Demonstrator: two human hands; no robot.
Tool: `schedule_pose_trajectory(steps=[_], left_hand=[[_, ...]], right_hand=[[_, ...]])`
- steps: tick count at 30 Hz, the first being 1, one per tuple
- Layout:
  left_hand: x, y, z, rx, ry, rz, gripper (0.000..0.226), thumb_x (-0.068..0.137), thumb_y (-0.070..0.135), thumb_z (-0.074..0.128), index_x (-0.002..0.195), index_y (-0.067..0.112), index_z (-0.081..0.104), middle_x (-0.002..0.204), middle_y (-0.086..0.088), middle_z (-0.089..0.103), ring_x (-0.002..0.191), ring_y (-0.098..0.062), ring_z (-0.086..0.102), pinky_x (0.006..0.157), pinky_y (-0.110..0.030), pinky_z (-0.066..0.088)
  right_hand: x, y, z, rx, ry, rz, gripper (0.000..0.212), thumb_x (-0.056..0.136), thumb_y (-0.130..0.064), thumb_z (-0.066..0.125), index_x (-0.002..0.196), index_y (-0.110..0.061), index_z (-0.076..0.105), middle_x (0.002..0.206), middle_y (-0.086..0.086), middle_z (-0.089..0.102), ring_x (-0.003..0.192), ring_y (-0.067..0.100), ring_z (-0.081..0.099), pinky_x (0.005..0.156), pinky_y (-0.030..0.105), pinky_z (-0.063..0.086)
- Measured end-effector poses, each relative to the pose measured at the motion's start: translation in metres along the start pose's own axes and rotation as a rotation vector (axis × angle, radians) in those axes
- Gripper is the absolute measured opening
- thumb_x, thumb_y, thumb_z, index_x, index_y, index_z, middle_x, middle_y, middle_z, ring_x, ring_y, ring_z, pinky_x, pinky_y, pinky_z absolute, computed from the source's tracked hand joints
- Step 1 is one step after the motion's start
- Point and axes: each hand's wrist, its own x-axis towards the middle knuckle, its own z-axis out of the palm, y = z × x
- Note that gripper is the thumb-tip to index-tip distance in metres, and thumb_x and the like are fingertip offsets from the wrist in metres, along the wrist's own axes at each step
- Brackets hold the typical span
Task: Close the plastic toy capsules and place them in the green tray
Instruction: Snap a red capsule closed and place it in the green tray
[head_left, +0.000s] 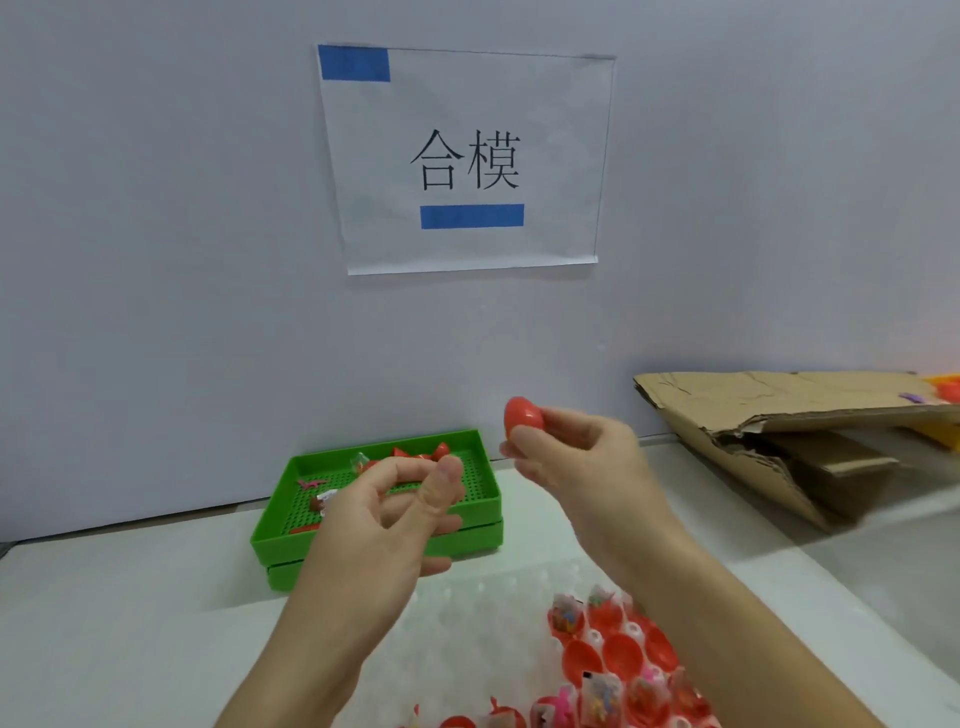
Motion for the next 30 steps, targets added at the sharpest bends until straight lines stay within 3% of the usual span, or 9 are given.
schedule_pose_trajectory(steps=[3,5,9,13,16,19,23,26,30], left_hand=[[0.001,-0.001,0.0,-0.005,0.018,0.018,0.052,0.072,0.065,0.057,0.102,0.024,0.067,0.091,0.01,0.077,0.084,-0.005,0.073,0.062,-0.026,0.059],[0.001,0.001,0.0,-0.015,0.022,0.035,0.048,0.073,0.062,0.056,0.101,0.023,0.066,0.091,0.01,0.077,0.085,-0.004,0.072,0.061,-0.024,0.058],[0.002,0.002,0.001,-0.035,0.036,0.039,0.053,0.071,0.064,0.053,0.1,0.022,0.066,0.09,0.008,0.077,0.084,-0.007,0.072,0.063,-0.03,0.057],[0.003,0.003,0.002,-0.038,0.044,0.044,0.054,0.07,0.062,0.052,0.1,0.019,0.065,0.088,0.007,0.077,0.082,-0.009,0.073,0.064,-0.033,0.057],[0.004,0.004,0.002,-0.058,0.044,0.042,0.059,0.068,0.065,0.048,0.098,0.018,0.066,0.09,0.005,0.077,0.082,-0.011,0.073,0.065,-0.036,0.056],[0.005,0.004,0.001,-0.072,0.044,0.046,0.062,0.067,0.068,0.048,0.097,0.017,0.067,0.09,0.004,0.077,0.08,-0.012,0.073,0.065,-0.037,0.057],[0.003,0.004,0.001,-0.05,0.005,0.061,0.057,0.065,0.06,0.059,0.098,0.015,0.068,0.091,0.003,0.077,0.08,-0.015,0.074,0.059,-0.03,0.06],[0.002,0.001,0.001,0.011,-0.057,0.079,0.05,0.067,0.056,0.061,0.097,0.017,0.071,0.092,0.004,0.077,0.081,-0.013,0.074,0.06,-0.026,0.06],[0.001,0.0,0.0,0.112,-0.11,0.106,0.027,0.082,0.041,0.06,0.085,0.019,0.074,0.085,0.003,0.077,0.077,-0.012,0.073,0.063,-0.027,0.059]], right_hand=[[0.034,0.001,-0.032,0.514,0.144,0.208,0.007,0.095,-0.001,0.06,0.096,0.005,0.064,0.091,0.014,0.068,0.085,0.02,0.069,0.07,0.021,0.059],[0.053,0.004,-0.054,0.691,0.251,0.242,0.01,0.1,-0.005,0.054,0.096,0.002,0.059,0.095,0.016,0.063,0.089,0.022,0.066,0.066,0.022,0.057],[0.087,0.014,-0.08,0.824,0.397,0.229,0.024,0.107,-0.025,0.042,0.09,-0.011,0.049,0.1,0.013,0.06,0.085,0.02,0.064,0.062,0.025,0.049],[0.109,0.023,-0.09,0.897,0.517,0.303,0.03,0.108,-0.027,0.034,0.085,-0.011,0.042,0.094,0.013,0.06,0.075,0.022,0.062,0.056,0.027,0.044],[0.118,0.028,-0.093,0.904,0.599,0.37,0.032,0.106,-0.033,0.031,0.099,-0.007,0.049,0.091,0.009,0.058,0.065,0.019,0.055,0.049,0.028,0.04],[0.12,0.028,-0.094,0.911,0.621,0.375,0.05,0.105,-0.045,0.024,0.116,-0.003,0.049,0.089,0.011,0.057,0.066,0.02,0.054,0.051,0.027,0.041],[0.105,0.027,-0.087,0.75,0.479,0.35,0.045,0.107,-0.04,0.033,0.129,-0.003,0.043,0.099,0.011,0.056,0.079,0.024,0.061,0.059,0.028,0.043],[0.084,0.029,-0.08,0.494,0.26,0.396,0.03,0.103,-0.022,0.045,0.122,-0.002,0.057,0.109,0.009,0.063,0.089,0.024,0.063,0.065,0.029,0.045],[0.056,0.017,-0.073,0.069,-0.081,0.38,0.023,0.098,-0.019,0.056,0.107,-0.01,0.075,0.091,0.005,0.068,0.073,0.019,0.064,0.063,0.028,0.047]])
